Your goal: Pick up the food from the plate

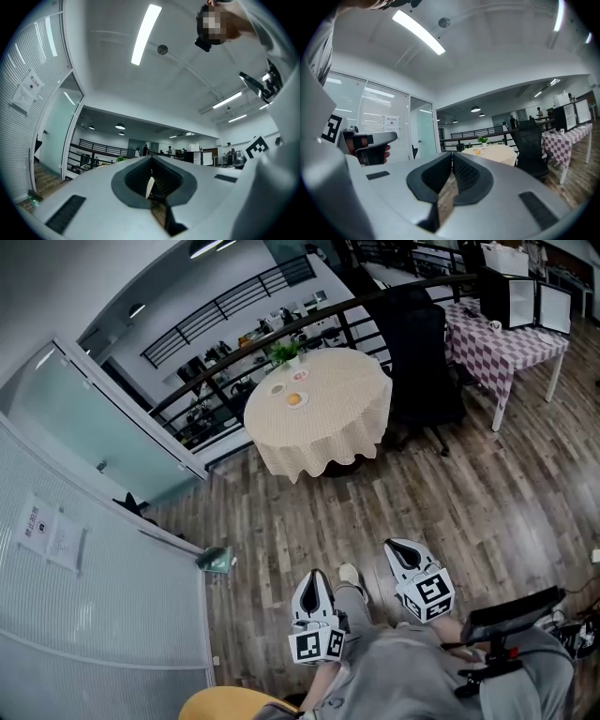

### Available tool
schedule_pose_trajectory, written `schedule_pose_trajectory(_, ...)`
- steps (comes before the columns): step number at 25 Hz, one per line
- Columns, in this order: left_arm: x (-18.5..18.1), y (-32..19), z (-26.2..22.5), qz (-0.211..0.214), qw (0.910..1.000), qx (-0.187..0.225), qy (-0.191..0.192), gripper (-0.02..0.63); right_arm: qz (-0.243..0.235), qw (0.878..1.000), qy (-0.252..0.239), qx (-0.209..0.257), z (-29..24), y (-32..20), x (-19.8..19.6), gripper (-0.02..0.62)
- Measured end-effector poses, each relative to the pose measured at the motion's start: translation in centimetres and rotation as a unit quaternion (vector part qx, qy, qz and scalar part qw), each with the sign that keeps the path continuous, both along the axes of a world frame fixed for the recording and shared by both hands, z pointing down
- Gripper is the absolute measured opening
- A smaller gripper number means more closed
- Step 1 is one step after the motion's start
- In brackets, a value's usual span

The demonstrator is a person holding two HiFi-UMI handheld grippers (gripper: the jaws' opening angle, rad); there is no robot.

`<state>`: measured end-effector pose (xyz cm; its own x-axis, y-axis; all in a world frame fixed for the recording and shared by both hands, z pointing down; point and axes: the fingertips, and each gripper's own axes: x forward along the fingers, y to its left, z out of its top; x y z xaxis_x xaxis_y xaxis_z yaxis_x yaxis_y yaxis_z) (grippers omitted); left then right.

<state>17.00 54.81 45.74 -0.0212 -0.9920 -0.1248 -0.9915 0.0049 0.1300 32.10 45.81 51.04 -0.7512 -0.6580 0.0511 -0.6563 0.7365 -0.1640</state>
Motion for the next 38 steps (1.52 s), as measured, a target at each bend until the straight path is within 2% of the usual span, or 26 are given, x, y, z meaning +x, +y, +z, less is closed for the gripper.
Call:
schedule_pose_trajectory(9, -2.6, -5.8, 2.1, -0.004, 1.0000, -0.006, 0.002, 0.012, 0.017, 1.000, 0.003, -0.004, 2.1, -5.2, -0.2, 0.015)
schedule_pose_trajectory(16, -7.1, -11.6, 3.4, -0.003, 0.9999, -0.011, 0.012, 0.012, 0.036, 0.999, 0.021, -0.005, 2.6, -10.3, -3.3, 0.015)
schedule_pose_trajectory(18, -8.1, -13.8, 3.7, 0.015, 0.9999, -0.006, 0.005, 0.012, 0.042, 0.999, 0.028, -0.002, 2.6, -12.1, -4.6, 0.015)
schedule_pose_trajectory(24, -11.0, -20.9, 4.2, 0.083, 0.9950, -0.004, -0.056, 0.012, 0.041, 0.998, 0.052, 0.009, 1.9, -17.7, -10.4, 0.015)
schedule_pose_trajectory(30, -14.5, -27.1, 4.0, 0.149, 0.9873, -0.021, -0.052, 0.012, 0.063, 0.995, 0.077, 0.032, -0.4, -24.5, -15.1, 0.015)
schedule_pose_trajectory(38, -21.5, -33.7, 3.6, 0.161, 0.9850, -0.018, -0.061, 0.012, 0.062, 0.988, 0.117, 0.074, -1.6, -31.3, -21.7, 0.015)
